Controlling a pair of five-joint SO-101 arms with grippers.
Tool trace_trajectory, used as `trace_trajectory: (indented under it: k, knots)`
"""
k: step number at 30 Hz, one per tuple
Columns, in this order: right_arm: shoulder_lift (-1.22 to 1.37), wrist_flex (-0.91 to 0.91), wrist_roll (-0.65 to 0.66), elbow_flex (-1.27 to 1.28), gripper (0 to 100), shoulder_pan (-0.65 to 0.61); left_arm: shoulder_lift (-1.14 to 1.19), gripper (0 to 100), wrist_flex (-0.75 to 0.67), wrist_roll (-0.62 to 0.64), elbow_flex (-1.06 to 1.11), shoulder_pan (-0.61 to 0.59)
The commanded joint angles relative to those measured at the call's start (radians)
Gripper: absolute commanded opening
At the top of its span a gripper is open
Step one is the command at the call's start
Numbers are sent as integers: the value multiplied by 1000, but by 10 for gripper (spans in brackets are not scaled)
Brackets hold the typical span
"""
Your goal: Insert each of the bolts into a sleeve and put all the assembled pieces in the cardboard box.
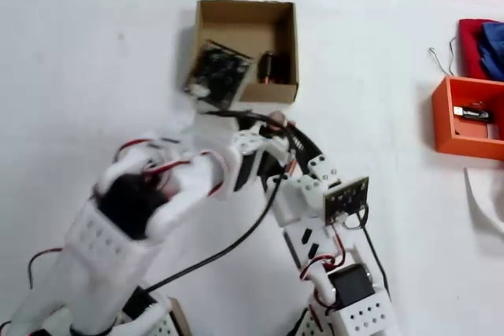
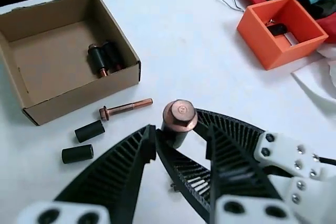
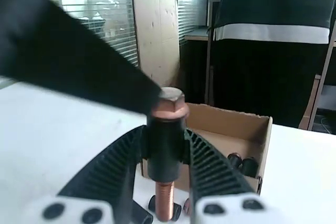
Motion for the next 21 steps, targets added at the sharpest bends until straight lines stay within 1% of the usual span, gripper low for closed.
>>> trace_trajectory:
  k: [1, 6, 8, 9, 10, 12, 14, 16, 17, 21]
  knots:
    - [-19, -1, 5, 9, 21, 12, -80, 169, 14, 8, -5, 6]
    - [-19, -1, 5, 9, 21, 12, -155, 169, 55, 8, -64, 3]
    - [-19, -1, 5, 9, 21, 12, -170, 166, 77, 6, -108, -44]
    - [-19, 1, 5, 9, 21, 12, -172, 148, 87, 5, -125, -81]
    - [-19, 2, 5, 9, 21, 12, -175, 112, 94, -12, -134, -133]
    - [-19, 4, 5, 9, 21, 12, -176, 11, 91, -92, -136, -264]
    - [-19, 4, 5, 9, 21, 12, -172, 46, 89, -164, -111, -414]
    - [-13, 7, 3, 3, 21, 12, -172, 25, 71, -206, -31, -559]
    - [-10, 13, 0, -8, 21, 10, -172, 24, 57, -218, 28, -621]
    - [-10, 136, -6, -110, 20, 8, -176, 47, 8, -281, 346, -832]
